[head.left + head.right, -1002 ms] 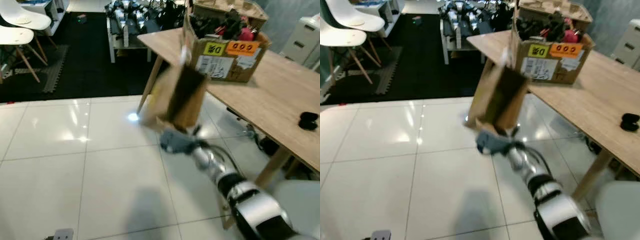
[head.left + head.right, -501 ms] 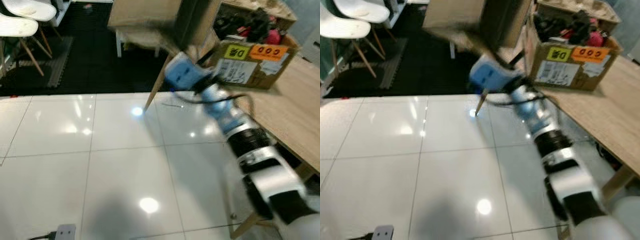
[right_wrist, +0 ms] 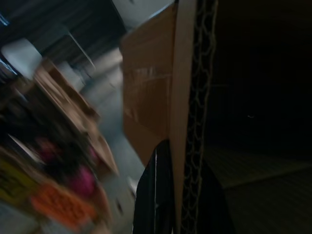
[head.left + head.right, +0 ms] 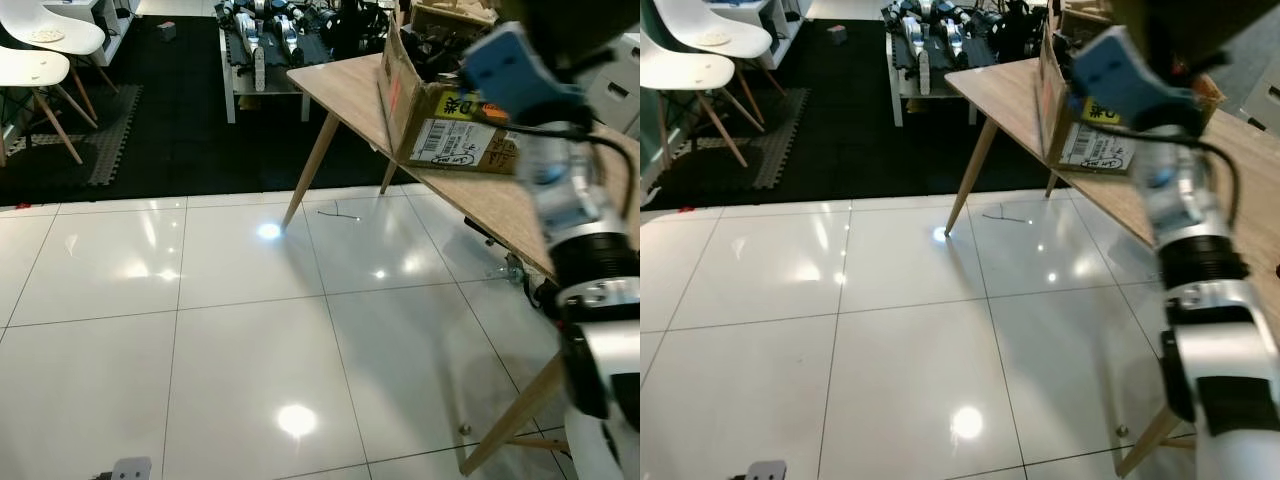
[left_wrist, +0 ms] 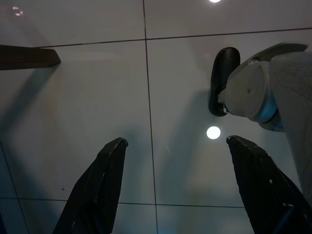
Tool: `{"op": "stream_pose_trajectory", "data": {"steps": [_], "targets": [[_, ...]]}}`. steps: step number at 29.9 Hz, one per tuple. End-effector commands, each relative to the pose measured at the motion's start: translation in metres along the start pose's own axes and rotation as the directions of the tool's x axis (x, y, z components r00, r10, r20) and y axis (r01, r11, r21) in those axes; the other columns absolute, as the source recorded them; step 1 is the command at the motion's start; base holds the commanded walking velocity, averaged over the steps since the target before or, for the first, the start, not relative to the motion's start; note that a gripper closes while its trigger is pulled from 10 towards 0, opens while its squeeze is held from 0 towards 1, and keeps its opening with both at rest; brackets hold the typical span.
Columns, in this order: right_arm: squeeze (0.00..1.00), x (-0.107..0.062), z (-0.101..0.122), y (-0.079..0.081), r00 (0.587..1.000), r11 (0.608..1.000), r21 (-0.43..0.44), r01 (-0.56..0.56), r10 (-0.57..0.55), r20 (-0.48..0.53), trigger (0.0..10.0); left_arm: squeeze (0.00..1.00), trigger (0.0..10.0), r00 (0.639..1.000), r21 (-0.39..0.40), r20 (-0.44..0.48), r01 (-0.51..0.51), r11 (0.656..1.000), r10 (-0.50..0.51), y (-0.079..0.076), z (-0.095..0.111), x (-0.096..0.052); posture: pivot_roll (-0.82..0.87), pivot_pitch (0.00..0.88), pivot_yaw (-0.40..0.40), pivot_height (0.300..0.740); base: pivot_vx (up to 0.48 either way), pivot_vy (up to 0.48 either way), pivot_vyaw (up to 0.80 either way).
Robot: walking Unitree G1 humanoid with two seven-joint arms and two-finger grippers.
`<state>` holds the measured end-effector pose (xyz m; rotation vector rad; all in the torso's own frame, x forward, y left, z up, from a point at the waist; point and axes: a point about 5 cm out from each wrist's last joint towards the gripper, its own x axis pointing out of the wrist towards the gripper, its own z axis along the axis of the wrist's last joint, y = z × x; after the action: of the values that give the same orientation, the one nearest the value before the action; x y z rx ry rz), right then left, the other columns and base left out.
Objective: Picking trash to rubbish bin
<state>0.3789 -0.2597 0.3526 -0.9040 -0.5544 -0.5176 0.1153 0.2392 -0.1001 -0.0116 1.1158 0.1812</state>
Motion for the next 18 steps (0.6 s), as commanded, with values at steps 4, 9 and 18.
{"op": "stream_pose_trajectory", "data": {"steps": [4,9,18], "targets": [[0.00,0.000,-0.042,-0.014,0.951,0.981,0.177,0.075,-0.017,-0.307,10.0,0.00,10.0,0.999,0.016,-0.039,0.015,1.000,-0.014,-0.004,-0.010,-0.001,0.04,0.072,-0.045,0.740,0.000,0.000,0.00],[0.00,-0.015,-0.062,0.015,0.891,0.945,0.317,-0.076,0.207,-0.404,10.0,0.00,10.0,0.999,0.033,-0.041,0.023,0.999,-0.022,-0.007,-0.010,-0.001,0.03,0.075,-0.049,0.740,0.000,0.000,0.00],[0.00,-0.021,-0.058,0.038,0.844,0.908,0.390,-0.156,0.327,-0.425,10.0,0.00,10.0,0.999,0.039,-0.043,0.036,0.999,-0.034,-0.009,-0.012,-0.001,0.03,0.085,-0.046,0.740,0.027,0.000,0.00]]}}
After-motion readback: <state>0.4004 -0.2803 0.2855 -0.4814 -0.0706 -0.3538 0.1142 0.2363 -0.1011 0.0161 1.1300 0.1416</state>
